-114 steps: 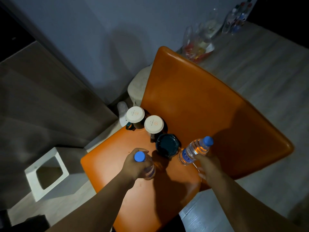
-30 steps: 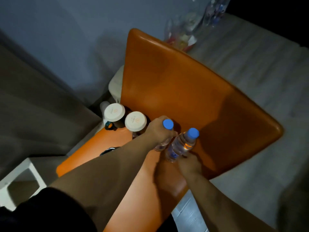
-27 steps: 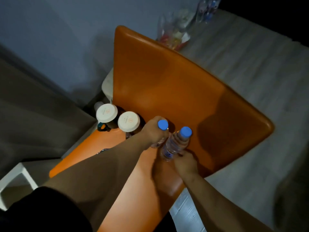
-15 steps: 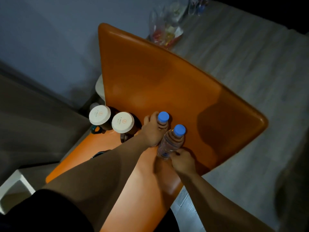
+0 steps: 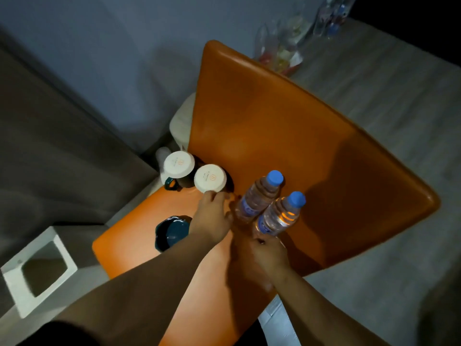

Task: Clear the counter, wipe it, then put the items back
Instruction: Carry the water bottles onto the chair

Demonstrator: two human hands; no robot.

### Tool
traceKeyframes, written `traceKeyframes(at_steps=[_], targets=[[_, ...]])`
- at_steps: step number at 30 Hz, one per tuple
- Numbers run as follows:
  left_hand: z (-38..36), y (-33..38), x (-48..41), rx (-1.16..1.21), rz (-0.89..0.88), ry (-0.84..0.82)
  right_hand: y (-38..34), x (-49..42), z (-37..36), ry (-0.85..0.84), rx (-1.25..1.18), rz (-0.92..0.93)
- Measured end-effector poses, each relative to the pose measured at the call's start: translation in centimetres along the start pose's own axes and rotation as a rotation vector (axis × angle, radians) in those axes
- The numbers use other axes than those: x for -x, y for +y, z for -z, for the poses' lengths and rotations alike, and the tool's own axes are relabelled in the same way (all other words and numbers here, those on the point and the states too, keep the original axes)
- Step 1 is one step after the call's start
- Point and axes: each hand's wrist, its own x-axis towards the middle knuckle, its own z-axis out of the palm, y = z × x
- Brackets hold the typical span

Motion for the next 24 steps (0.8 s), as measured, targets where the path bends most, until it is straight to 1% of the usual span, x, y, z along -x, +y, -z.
traceKeyframes(at_steps=[4, 7, 10, 14, 16, 19, 21, 24], targets=[[1.2, -5.0, 2.2, -0.035, 0.148, -0.004, -1.1, -0.5, -4.3, -0.082, -0.034, -0.036], [2.3, -8.5, 4.0, -0.013, 0.203, -0.038, -2.2, 0.7, -6.9, -0.112, 0.055, -0.017], [3.8, -11.5, 6.1, 0.006, 0.22, -0.022, -4.1, 3.2, -9.1, -0.15, 0.101, 0.029], [6.8, -15.9, 9.6, 0.012, 0.2, 0.029, -7.4, 6.4, -13.7, -0.132, 0.214, 0.164], [8.8, -18.9, 12.1, 0.005, 0.191, 0.051, -9.1, 8.4, -17.3, -0.141, 0.258, 0.209], [11.6, -24.6, 16.9, -0.021, 0.213, 0.077, -11.3, 12.5, -23.9, -0.157, 0.385, 0.289], [13.2, -28.8, 20.5, -0.014, 0.266, 0.1, -12.3, 15.8, -28.5, -0.214, 0.467, 0.377], [15.3, -34.7, 26.0, 0.041, 0.394, 0.154, -13.6, 20.1, -35.1, -0.302, 0.606, 0.498]])
